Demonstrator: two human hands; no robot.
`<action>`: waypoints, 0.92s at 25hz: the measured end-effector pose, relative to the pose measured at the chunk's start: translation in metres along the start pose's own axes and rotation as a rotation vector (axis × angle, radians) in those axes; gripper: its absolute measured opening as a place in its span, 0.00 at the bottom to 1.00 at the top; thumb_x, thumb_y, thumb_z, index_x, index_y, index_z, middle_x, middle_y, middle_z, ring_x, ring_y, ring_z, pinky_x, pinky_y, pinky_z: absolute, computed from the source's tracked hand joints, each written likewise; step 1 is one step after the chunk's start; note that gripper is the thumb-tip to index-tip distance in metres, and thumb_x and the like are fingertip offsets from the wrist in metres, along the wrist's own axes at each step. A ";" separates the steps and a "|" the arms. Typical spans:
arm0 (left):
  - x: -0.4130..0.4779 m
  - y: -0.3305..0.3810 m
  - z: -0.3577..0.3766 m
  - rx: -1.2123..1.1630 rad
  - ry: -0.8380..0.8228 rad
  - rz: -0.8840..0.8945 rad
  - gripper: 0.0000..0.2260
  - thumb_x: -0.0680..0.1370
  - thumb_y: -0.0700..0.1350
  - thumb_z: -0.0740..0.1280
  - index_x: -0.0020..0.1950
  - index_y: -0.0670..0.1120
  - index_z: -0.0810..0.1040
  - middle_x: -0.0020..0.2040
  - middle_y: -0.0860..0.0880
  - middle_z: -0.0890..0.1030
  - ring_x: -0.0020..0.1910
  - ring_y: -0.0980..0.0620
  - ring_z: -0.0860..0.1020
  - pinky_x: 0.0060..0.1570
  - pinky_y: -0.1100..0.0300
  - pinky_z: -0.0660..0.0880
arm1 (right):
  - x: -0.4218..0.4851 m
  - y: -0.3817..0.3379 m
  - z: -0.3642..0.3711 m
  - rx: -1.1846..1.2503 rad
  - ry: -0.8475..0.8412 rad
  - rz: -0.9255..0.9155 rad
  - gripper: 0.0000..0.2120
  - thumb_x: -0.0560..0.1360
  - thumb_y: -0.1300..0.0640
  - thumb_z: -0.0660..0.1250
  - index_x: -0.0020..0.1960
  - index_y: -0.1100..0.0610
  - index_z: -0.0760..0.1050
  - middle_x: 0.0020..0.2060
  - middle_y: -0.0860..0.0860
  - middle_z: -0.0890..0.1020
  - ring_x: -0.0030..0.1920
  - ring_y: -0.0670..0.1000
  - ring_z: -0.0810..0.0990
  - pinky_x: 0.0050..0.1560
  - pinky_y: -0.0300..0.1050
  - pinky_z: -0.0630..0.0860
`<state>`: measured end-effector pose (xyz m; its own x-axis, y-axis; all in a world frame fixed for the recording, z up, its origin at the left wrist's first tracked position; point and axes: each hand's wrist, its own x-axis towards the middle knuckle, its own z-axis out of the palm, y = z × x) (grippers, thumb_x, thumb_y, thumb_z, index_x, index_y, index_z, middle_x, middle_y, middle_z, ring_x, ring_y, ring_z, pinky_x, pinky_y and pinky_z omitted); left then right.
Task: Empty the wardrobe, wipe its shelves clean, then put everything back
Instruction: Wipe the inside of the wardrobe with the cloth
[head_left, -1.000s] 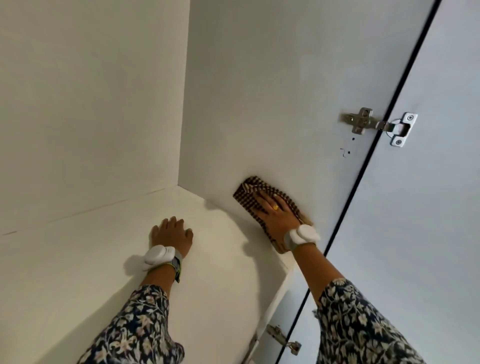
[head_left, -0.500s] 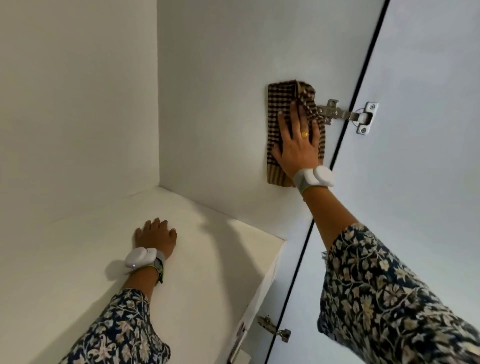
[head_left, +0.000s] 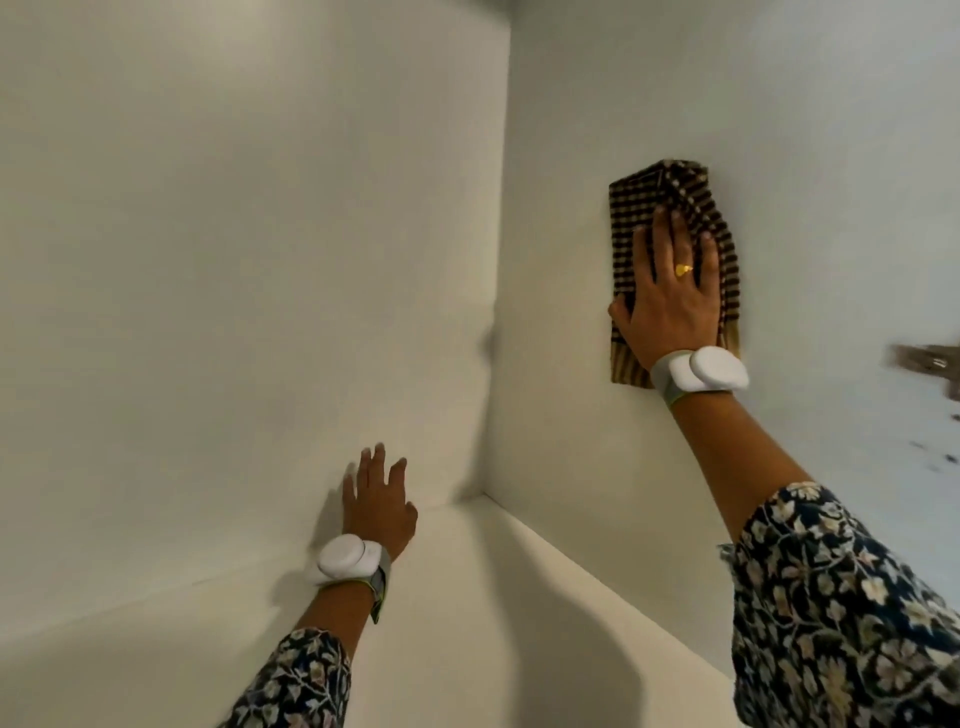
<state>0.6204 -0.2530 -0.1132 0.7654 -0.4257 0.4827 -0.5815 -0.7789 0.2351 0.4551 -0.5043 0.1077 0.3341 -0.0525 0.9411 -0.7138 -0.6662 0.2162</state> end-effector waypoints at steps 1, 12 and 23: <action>0.013 -0.005 -0.012 0.021 0.098 0.002 0.28 0.79 0.47 0.60 0.77 0.48 0.53 0.78 0.43 0.44 0.77 0.44 0.42 0.74 0.48 0.44 | 0.014 -0.006 0.009 0.001 0.007 -0.010 0.37 0.73 0.50 0.64 0.75 0.63 0.53 0.76 0.60 0.54 0.76 0.58 0.53 0.74 0.55 0.42; 0.090 -0.134 -0.195 0.274 0.477 -0.349 0.49 0.73 0.57 0.68 0.73 0.54 0.29 0.72 0.49 0.25 0.74 0.45 0.31 0.71 0.36 0.48 | 0.091 -0.137 0.134 0.255 0.003 -0.080 0.22 0.72 0.65 0.50 0.60 0.72 0.73 0.61 0.69 0.74 0.62 0.67 0.74 0.76 0.52 0.39; 0.080 -0.160 -0.207 0.365 0.268 -0.243 0.51 0.76 0.51 0.67 0.64 0.57 0.18 0.63 0.52 0.15 0.67 0.45 0.23 0.71 0.38 0.53 | 0.190 -0.240 0.078 0.996 -0.070 0.314 0.25 0.79 0.64 0.52 0.74 0.67 0.54 0.73 0.66 0.59 0.69 0.67 0.64 0.69 0.60 0.59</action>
<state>0.7170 -0.0670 0.0626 0.7411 -0.1168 0.6612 -0.2247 -0.9711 0.0804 0.7378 -0.4124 0.2144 0.2787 -0.3511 0.8939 0.0445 -0.9250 -0.3773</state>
